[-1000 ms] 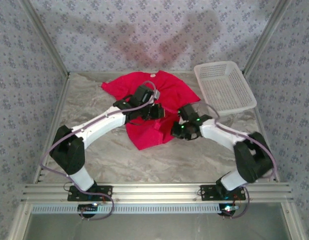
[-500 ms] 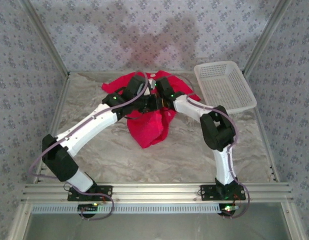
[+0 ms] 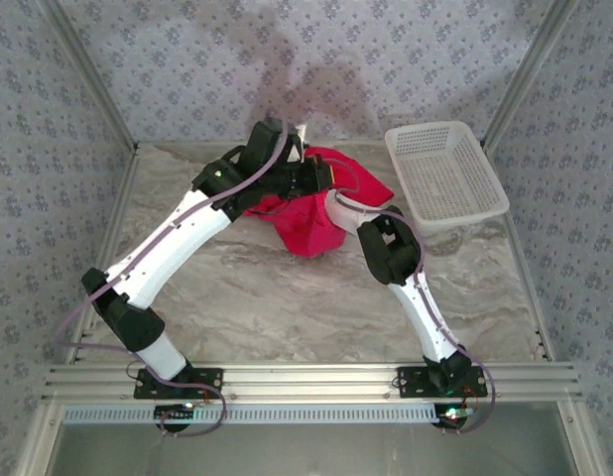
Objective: Fold the inside-out t-shirt
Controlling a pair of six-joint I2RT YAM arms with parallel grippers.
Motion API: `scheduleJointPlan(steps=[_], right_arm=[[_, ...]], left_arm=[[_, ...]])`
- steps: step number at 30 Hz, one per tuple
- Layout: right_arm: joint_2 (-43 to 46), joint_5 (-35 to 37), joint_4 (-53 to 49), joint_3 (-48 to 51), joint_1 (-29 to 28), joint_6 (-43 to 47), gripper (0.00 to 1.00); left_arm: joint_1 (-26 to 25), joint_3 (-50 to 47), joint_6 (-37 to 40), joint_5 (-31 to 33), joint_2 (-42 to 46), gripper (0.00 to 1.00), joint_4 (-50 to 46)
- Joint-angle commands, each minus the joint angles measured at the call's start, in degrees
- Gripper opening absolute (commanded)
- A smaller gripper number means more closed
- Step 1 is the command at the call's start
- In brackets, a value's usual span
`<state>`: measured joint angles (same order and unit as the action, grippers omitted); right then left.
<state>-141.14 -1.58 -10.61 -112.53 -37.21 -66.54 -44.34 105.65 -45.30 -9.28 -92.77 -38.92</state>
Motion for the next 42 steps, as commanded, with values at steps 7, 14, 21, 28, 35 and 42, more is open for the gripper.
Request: scheduleJointPlan(steps=[7,14,21,28,35,42], right_arm=[[11.4,-12.1,-9.1,8.8,4.0,11.4,0.0],[34.3,-21.4,-8.8,29.1,2.3,19.6,0.0],[54.8,-31.0,-9.4,38.1,3.9,22.7,0.0],[68.1,-29.0,-11.9,35.9,10.8,23.3,0.0],[64.9,-11.9,-13.9,36.2,10.6,24.5,0.0],[49.8,-6.6,-10.3,22.9,7.8,22.9,0.0]], left_arm=[[13.6,-11.2,2.8,-7.2,4.2,0.0,6.0],[32.3,-18.2,1.7,-9.3,-3.4,0.0,10.6],[40.5,-19.2,2.3,-9.8,-14.2,0.0,9.8],[42.4,-29.2,2.0,-9.8,-14.0,0.0,14.8],[37.9,-39.9,-1.5,-11.6,-2.3,0.0,21.6],[24.7,-33.7,-1.3,-8.7,7.2,0.0,22.9]])
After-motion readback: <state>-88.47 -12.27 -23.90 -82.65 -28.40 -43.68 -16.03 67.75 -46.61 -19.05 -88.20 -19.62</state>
